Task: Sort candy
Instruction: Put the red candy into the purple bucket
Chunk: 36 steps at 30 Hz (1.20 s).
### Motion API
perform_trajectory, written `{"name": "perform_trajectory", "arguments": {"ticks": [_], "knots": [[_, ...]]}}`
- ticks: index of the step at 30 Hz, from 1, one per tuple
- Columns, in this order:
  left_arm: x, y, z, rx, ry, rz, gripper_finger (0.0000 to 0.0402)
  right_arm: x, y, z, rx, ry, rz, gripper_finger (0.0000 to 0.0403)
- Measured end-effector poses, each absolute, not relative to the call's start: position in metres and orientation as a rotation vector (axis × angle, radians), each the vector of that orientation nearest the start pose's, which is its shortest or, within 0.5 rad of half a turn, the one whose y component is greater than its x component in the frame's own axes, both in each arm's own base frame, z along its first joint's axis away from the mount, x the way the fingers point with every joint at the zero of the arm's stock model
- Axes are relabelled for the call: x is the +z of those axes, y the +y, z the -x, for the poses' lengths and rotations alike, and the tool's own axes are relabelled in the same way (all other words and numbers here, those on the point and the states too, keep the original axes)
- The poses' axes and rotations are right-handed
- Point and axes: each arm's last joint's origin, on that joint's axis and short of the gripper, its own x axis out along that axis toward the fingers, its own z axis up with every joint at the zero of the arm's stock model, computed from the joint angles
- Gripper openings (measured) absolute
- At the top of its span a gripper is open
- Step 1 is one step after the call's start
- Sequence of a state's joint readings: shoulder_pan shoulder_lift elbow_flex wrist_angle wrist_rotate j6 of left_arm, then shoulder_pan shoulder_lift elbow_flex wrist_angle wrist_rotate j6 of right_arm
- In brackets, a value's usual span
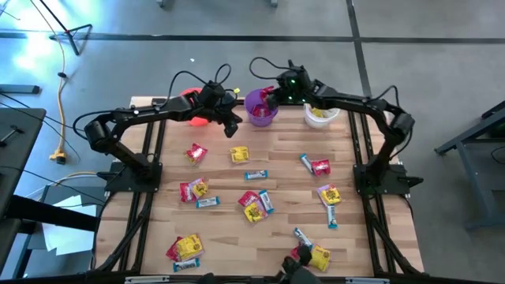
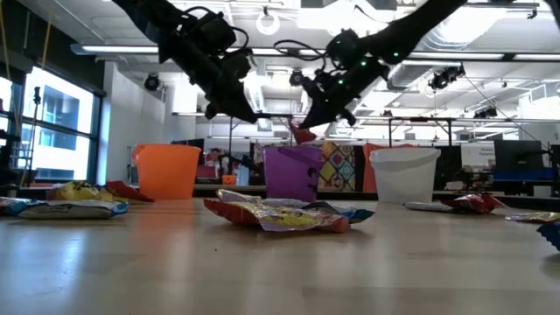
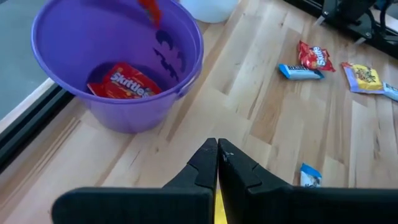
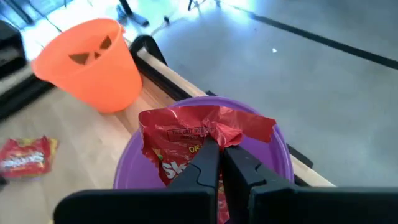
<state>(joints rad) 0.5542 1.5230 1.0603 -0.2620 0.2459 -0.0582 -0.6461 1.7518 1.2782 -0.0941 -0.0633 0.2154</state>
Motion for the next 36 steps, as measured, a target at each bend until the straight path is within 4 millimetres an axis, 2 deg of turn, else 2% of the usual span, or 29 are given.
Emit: {"name": "perform_trajectory", "arguments": {"ticks": [6,9,12,24,36], "knots": [[0.248,0.161,-0.283,0.3,0.667,0.335,0.0,0.249,-0.255,-0.334,-0.574,0.537,-0.409,0.0],[0.248,0.158,-0.284,0.292,0.669,0.331,0.0,0.238,-0.26,-0.34,-0.548,0.585,-0.389,0.0],[0.248,0.156,-0.285,0.288,0.669,0.329,0.0,0.224,-0.262,-0.344,-0.53,0.625,-0.402,0.0],[0.248,0.156,-0.285,0.29,0.669,0.336,0.0,0.198,-0.267,-0.35,-0.511,0.667,-0.419,0.0],[0.248,0.156,-0.285,0.294,0.67,0.335,0.0,0.193,-0.268,-0.352,-0.517,0.663,-0.427,0.0]]}}
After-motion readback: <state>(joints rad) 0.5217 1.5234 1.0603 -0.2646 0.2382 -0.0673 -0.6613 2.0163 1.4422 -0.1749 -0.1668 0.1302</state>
